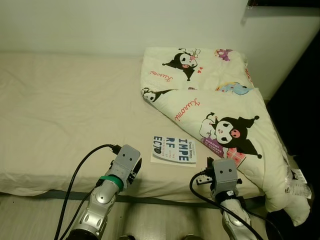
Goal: Clean up the room
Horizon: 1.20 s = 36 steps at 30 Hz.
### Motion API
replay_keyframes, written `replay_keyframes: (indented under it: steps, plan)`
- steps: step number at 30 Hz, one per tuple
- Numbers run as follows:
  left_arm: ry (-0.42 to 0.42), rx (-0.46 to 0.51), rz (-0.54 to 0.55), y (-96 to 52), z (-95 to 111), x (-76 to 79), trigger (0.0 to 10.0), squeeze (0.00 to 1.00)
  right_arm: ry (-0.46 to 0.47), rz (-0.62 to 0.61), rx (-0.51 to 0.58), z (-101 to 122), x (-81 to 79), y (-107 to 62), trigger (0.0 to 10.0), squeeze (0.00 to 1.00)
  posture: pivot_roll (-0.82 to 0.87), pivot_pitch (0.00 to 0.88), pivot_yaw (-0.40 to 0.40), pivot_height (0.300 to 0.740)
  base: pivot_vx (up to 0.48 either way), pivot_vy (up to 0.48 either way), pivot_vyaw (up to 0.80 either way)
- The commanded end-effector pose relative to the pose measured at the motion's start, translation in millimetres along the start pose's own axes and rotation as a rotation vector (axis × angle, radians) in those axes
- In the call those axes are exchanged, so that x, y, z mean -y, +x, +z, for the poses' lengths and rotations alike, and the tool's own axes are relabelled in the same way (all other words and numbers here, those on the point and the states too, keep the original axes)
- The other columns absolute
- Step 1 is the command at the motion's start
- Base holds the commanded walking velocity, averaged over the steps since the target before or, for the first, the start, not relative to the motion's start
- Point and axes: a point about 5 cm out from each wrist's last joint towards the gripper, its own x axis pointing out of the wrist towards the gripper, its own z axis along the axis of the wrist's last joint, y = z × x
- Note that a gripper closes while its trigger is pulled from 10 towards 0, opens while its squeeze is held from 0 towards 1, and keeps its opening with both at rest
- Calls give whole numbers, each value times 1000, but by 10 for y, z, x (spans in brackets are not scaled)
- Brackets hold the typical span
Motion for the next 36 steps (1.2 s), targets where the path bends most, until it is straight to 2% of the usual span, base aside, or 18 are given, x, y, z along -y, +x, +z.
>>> replay_keyframes:
  steps: [1,12,27,36]
  plan:
    - [4,-7,-16,-17,-27,29,10000,0,11,3,-15,-23,-18,-18,10000,0,-116,64,77,670,0,0,0]
    - [8,-3,-10,-23,-18,9,10000,0,29,10,-9,-4,-58,-10,10000,0,-112,71,79,645,0,0,0]
    - [12,0,-9,-21,-6,-3,10000,0,51,8,-5,15,-71,0,10000,0,-110,76,84,585,0,0,0]
    - [11,14,1,-11,49,-42,10000,0,119,8,14,82,-97,33,10000,0,-102,90,88,555,0,0,0]
